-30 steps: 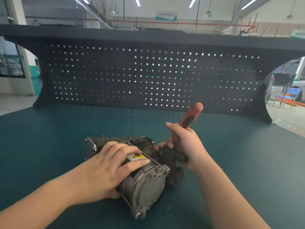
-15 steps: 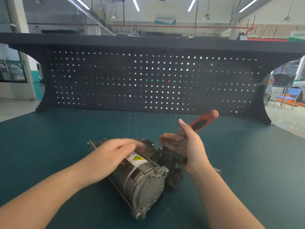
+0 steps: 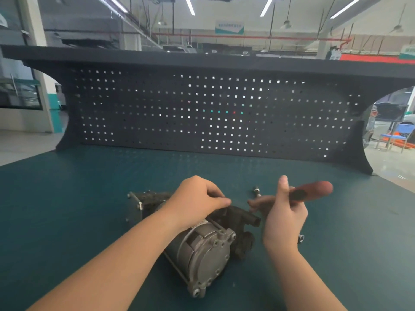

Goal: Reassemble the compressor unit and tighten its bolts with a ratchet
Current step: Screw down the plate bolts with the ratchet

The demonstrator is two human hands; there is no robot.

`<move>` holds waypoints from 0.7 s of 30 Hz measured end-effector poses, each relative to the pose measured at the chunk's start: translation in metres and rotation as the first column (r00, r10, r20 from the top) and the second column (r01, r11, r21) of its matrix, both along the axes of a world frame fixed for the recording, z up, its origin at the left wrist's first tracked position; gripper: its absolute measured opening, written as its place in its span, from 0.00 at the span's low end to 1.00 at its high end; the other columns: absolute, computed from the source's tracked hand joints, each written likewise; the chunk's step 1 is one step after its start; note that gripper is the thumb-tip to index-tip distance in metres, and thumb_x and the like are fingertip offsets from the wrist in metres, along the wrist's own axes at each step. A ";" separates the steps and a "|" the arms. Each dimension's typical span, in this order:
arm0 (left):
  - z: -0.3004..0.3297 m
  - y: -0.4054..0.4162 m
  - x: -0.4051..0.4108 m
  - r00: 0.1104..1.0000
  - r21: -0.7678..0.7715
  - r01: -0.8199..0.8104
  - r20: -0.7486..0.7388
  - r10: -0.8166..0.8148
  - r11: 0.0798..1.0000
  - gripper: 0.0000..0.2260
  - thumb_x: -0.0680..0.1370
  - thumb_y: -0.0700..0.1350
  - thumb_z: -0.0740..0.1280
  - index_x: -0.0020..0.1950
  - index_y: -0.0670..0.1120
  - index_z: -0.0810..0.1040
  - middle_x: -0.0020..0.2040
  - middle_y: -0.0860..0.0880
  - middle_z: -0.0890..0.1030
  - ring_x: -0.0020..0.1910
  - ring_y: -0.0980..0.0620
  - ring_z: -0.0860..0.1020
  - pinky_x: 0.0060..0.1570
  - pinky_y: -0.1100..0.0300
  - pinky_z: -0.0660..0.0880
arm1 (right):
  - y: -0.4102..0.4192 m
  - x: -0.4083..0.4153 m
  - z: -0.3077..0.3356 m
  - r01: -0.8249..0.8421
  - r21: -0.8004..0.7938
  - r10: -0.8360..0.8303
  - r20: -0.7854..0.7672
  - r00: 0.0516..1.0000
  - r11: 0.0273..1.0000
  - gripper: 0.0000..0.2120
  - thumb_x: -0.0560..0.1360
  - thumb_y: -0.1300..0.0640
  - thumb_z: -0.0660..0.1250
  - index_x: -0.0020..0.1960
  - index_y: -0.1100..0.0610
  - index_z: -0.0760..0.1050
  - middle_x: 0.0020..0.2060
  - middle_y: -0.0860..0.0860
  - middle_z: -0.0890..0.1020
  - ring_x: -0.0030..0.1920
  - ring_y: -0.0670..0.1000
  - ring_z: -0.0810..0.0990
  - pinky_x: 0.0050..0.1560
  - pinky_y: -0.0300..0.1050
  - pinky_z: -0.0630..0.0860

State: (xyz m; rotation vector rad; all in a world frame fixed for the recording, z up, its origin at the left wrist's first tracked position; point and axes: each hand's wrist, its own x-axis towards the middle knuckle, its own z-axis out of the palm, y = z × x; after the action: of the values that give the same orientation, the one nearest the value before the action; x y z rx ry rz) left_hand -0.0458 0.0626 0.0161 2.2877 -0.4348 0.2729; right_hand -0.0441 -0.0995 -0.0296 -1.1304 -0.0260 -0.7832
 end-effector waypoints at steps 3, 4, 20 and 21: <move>0.001 -0.001 -0.001 0.999 -0.019 0.010 -0.037 -0.010 1.000 0.06 0.74 0.50 0.73 0.46 0.49 0.87 0.42 0.55 0.85 0.43 0.62 0.81 0.50 0.62 0.78 | -0.002 -0.001 -0.002 0.013 -0.052 -0.011 0.025 1.000 0.999 0.29 0.73 0.39 0.63 0.26 0.63 0.73 0.21 0.60 0.77 0.28 0.55 0.82 0.47 0.51 0.76; 0.002 -0.001 -0.001 0.999 -0.018 0.005 -0.044 -0.005 1.000 0.07 0.74 0.49 0.73 0.47 0.48 0.87 0.43 0.54 0.86 0.44 0.60 0.81 0.51 0.60 0.78 | -0.002 -0.001 -0.002 0.024 -0.074 -0.022 0.025 0.999 0.997 0.31 0.72 0.38 0.63 0.27 0.66 0.71 0.21 0.60 0.77 0.27 0.54 0.82 0.48 0.53 0.76; 0.016 0.040 -0.009 0.987 0.579 0.121 0.018 -0.160 0.806 0.22 0.80 0.64 0.55 0.64 0.56 0.78 0.63 0.58 0.80 0.65 0.55 0.74 0.70 0.49 0.63 | -0.016 0.005 -0.001 -0.022 -0.103 0.010 -0.111 0.994 0.994 0.27 0.75 0.36 0.59 0.38 0.61 0.73 0.24 0.58 0.80 0.27 0.55 0.79 0.40 0.49 0.77; 0.013 0.053 -0.009 0.990 0.651 0.120 -0.023 -0.139 0.750 0.24 0.79 0.67 0.51 0.68 0.59 0.73 0.68 0.61 0.75 0.69 0.57 0.70 0.72 0.47 0.58 | -0.022 0.006 0.001 -0.032 -0.164 0.012 -0.121 0.993 0.986 0.24 0.77 0.36 0.58 0.42 0.58 0.73 0.25 0.58 0.81 0.25 0.54 0.78 0.37 0.47 0.76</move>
State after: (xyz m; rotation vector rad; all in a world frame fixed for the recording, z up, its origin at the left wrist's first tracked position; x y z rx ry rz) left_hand -0.0546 0.1154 0.0295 2.9203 -0.8023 0.0800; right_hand -0.0378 -0.1218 -0.0282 -1.3315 -0.0024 -0.7020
